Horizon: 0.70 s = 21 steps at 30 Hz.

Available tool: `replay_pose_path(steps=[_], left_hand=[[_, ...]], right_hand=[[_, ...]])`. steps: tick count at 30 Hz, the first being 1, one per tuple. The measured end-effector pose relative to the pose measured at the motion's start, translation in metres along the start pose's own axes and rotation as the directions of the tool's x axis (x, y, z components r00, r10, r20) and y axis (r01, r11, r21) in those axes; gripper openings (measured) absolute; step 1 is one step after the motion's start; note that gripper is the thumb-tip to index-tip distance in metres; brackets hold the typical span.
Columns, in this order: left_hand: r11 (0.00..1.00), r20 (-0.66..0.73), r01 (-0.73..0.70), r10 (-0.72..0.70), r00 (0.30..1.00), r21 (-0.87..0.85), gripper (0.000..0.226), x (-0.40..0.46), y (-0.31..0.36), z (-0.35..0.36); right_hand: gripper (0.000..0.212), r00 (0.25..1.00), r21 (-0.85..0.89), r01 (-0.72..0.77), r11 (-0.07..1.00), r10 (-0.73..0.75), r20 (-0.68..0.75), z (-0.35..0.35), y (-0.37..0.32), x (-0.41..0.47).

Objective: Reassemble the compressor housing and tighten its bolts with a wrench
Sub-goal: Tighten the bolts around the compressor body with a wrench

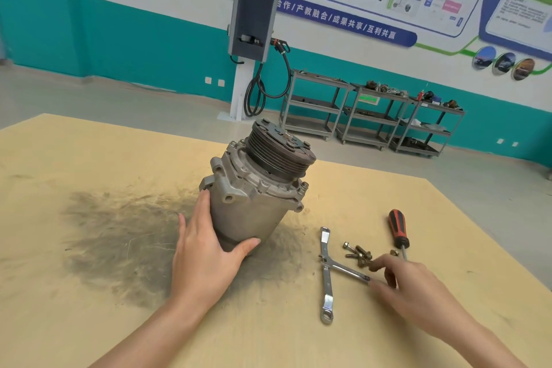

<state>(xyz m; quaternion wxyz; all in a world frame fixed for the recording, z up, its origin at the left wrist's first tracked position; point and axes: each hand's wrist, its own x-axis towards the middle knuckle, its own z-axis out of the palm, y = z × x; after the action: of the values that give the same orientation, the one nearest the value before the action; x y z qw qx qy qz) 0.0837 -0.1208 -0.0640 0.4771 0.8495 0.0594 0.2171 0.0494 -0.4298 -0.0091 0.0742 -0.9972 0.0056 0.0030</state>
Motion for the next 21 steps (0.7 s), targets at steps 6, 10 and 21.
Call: replay_pose_path(steps=[6,10,21], left_hand=[[1.0,0.001,0.009,-0.009,1.0,-0.001,0.117,-0.001,0.001,-0.001],[1.0,0.004,0.008,-0.008,1.0,0.009,0.118,-0.001,0.0,0.0],[1.0,0.0,-0.005,0.005,1.0,-0.012,0.118,-0.001,0.0,-0.001]], right_hand=[[0.021,0.996,-0.353,0.077,0.932,-0.086,-0.011,0.009,-0.007,0.008],[0.012,0.991,-0.553,0.11,0.826,-0.132,0.0,-0.001,-0.021,0.017],[0.016,0.963,0.962,0.271,-0.023,0.005,-0.271,-0.053,-0.082,0.058]])
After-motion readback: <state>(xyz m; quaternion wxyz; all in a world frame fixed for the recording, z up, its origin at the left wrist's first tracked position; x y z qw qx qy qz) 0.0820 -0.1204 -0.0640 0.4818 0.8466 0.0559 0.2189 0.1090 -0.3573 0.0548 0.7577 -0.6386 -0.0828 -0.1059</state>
